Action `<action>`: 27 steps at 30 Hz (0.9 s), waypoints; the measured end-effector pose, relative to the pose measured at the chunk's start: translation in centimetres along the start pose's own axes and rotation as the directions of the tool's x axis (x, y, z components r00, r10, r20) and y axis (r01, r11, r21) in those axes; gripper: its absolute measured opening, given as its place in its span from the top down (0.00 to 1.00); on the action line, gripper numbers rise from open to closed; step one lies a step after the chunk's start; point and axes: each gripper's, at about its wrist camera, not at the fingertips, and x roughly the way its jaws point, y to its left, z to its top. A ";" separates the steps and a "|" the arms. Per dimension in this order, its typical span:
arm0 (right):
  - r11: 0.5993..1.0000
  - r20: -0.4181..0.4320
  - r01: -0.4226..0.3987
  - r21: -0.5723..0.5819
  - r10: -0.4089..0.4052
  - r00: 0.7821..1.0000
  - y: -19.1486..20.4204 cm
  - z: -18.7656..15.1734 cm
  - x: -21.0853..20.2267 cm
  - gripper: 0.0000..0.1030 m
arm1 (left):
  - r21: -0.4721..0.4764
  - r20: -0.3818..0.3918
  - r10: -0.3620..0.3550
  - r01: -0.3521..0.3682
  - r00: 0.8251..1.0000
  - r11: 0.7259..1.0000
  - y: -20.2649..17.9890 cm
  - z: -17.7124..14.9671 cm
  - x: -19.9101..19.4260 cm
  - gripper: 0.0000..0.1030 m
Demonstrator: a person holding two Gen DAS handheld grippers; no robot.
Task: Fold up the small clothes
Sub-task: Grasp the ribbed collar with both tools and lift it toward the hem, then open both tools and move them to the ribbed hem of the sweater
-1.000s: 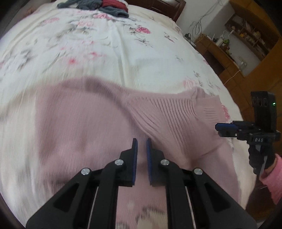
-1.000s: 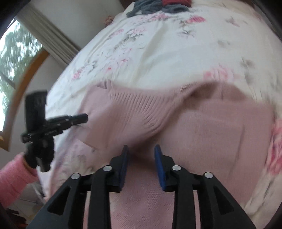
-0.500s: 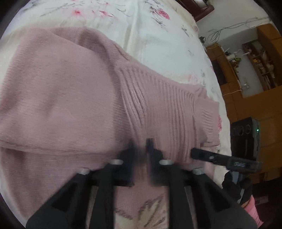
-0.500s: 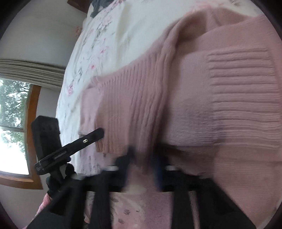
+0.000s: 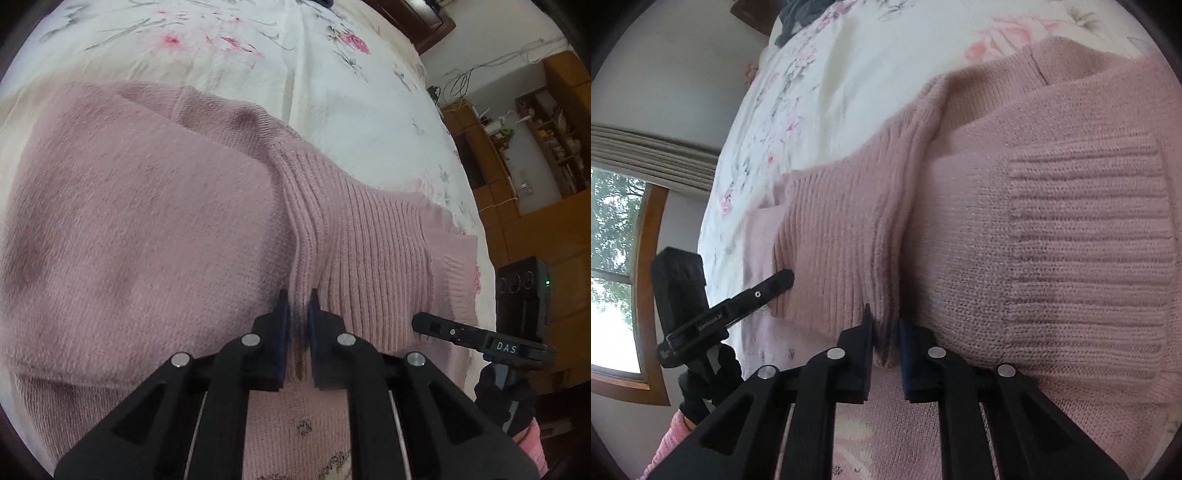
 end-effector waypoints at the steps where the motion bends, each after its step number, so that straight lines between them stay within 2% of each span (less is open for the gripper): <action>1: 1.000 0.002 -0.005 0.002 0.005 1.000 0.0 -0.1 -0.1 0.89 | 0.003 0.003 0.009 -0.009 1.000 1.000 0.0 -0.2 -0.3 0.88; 3: 1.000 0.020 -0.007 0.004 0.007 1.000 0.0 -0.9 -1.3 0.84 | 0.030 0.010 0.053 -0.053 0.999 0.998 -0.5 -1.2 -1.4 0.84; 5: 0.999 0.061 0.029 -0.029 -0.027 0.998 0.7 -2.6 -3.3 0.69 | 0.079 0.019 0.118 -0.119 0.993 0.990 -1.1 -2.8 -3.0 0.75; 7: 0.996 0.091 0.073 -0.056 -0.068 0.993 1.0 -5.3 -5.1 0.66 | 0.129 0.026 0.175 -0.177 0.984 0.976 -1.8 -5.2 -4.5 0.65; 9: 0.991 0.108 0.110 -0.072 -0.102 0.989 1.0 -9.5 -7.0 0.66 | 0.180 0.042 0.240 -0.243 0.970 0.953 -2.1 -9.0 -6.8 0.62; 11: 0.987 0.131 0.144 -0.075 -0.133 0.982 1.1 -14.3 -9.0 0.66 | 0.200 0.052 0.275 -0.280 0.960 0.939 -2.1 -12.7 -9.1 0.59; 15: 0.970 0.163 0.230 -0.077 -0.216 0.963 0.9 -24.2 -12.8 0.65 | 0.179 0.086 0.344 -0.354 0.935 0.918 -1.1 -20.9 -15.1 0.53; 17: 0.962 0.166 0.265 -0.070 -0.251 0.954 0.8 -27.9 -14.3 0.60 | 0.156 0.095 0.383 -0.394 0.919 0.906 -0.1 -24.2 -17.9 0.47; 20: 0.970 0.165 0.243 -0.032 -0.234 0.958 0.6 -31.7 -16.1 0.58 | 0.107 0.093 0.400 -0.409 0.912 0.906 1.1 -27.6 -21.0 0.45; 22: 0.966 0.175 0.256 -0.015 -0.250 0.952 0.7 -33.2 -16.9 0.58 | 0.093 0.099 0.425 -0.434 0.900 0.896 1.6 -29.3 -22.7 0.45; 27: 0.970 0.201 0.244 0.006 -0.240 0.950 1.1 -35.5 -18.6 0.53 | 0.091 0.114 0.407 -0.417 0.906 0.904 0.9 -31.0 -24.5 0.40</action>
